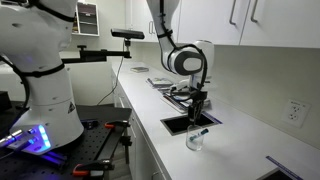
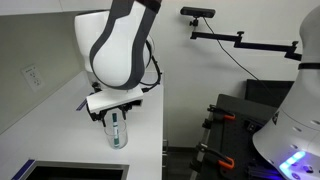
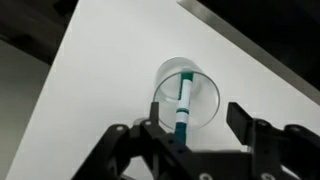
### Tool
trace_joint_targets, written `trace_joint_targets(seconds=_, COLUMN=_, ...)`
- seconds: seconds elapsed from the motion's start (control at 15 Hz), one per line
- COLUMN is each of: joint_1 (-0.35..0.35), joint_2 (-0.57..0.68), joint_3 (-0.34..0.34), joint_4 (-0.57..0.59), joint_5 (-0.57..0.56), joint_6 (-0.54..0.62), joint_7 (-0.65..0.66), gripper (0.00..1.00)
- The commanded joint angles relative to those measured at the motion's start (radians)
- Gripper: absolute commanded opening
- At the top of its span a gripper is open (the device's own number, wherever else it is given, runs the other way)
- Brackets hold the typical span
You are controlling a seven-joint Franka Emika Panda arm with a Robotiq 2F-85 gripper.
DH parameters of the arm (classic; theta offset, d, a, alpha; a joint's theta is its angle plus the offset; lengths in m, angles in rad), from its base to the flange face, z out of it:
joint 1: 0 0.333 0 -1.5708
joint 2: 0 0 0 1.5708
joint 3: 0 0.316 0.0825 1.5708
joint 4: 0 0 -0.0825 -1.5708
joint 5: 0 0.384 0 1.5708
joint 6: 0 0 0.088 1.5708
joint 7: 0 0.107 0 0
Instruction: Put the marker on the counter
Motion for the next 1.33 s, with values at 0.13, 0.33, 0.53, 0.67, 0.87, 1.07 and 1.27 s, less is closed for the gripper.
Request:
trace_joint_targets(seconds=0.13, joint_1=0.022, joint_2=0.034, joint_3=-0.013, joint_4=0.012, joint_5=0.057, joint_6=0.022, joint_7=-0.020, gripper=0.80)
trace_joint_targets(seconds=0.33, joint_1=0.026, joint_2=0.069, joint_3=-0.021, joint_4=0.029, joint_5=0.072, joint_6=0.044, joint_7=-0.020, gripper=0.79)
trace_joint_targets(seconds=0.53, joint_1=0.027, joint_2=0.105, joint_3=-0.029, joint_4=0.054, joint_5=0.090, joint_6=0.057, joint_7=-0.030, gripper=0.67)
trace_joint_targets(seconds=0.67, joint_1=0.029, joint_2=0.125, joint_3=-0.035, joint_4=0.073, joint_5=0.098, joint_6=0.054, joint_7=-0.036, gripper=0.63)
trace_joint_targets(seconds=0.87, joint_1=0.028, joint_2=0.151, joint_3=-0.043, joint_4=0.100, joint_5=0.100, joint_6=0.049, joint_7=-0.044, gripper=0.55)
trace_joint_targets(seconds=1.07, joint_1=0.018, joint_2=0.178, joint_3=-0.046, joint_4=0.130, joint_5=0.104, joint_6=0.045, joint_7=-0.060, gripper=0.50)
trace_joint_targets(seconds=1.27, joint_1=0.013, joint_2=0.200, joint_3=-0.048, joint_4=0.152, joint_5=0.113, joint_6=0.037, joint_7=-0.075, gripper=0.42)
